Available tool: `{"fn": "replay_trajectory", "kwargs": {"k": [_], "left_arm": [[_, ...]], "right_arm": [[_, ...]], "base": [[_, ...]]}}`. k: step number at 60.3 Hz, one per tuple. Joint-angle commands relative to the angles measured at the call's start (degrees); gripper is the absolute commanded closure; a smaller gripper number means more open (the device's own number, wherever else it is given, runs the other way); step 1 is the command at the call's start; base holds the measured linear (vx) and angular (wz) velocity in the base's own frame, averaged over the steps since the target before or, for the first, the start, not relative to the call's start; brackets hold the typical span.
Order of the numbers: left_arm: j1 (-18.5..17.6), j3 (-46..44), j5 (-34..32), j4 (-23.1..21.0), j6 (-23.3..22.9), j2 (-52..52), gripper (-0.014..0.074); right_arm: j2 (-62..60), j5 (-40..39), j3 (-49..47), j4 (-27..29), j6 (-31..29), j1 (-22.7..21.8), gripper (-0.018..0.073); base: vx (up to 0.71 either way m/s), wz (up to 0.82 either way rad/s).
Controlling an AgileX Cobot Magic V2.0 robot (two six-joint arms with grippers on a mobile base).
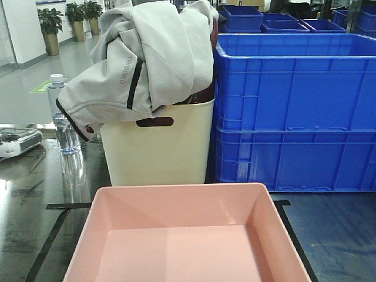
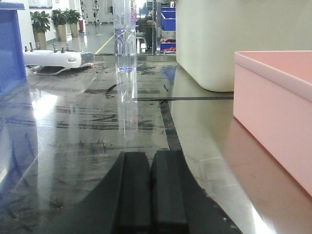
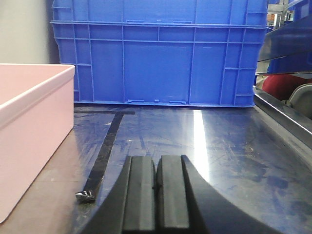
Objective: Grab pink bin and stack on right shelf
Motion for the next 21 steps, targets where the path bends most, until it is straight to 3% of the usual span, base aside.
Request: {"fn": "replay_trajectory", "kwargs": {"k": [1, 21], "left_arm": [[0.02, 0.81, -4.80, 0.02, -0.43, -1.13, 0.0603], [0.02, 0.81, -4.80, 0.02, -0.43, -1.13, 0.0603]], "right_arm": [[-0.89, -4.67, 0.20, -0.51, -0.38, 1.52, 0.0568], [-0.83, -4.62, 0.20, -0.51, -0.38, 2.47, 0.0568]], "base": [[0.00, 0.00], [0.00, 0.00]]}}
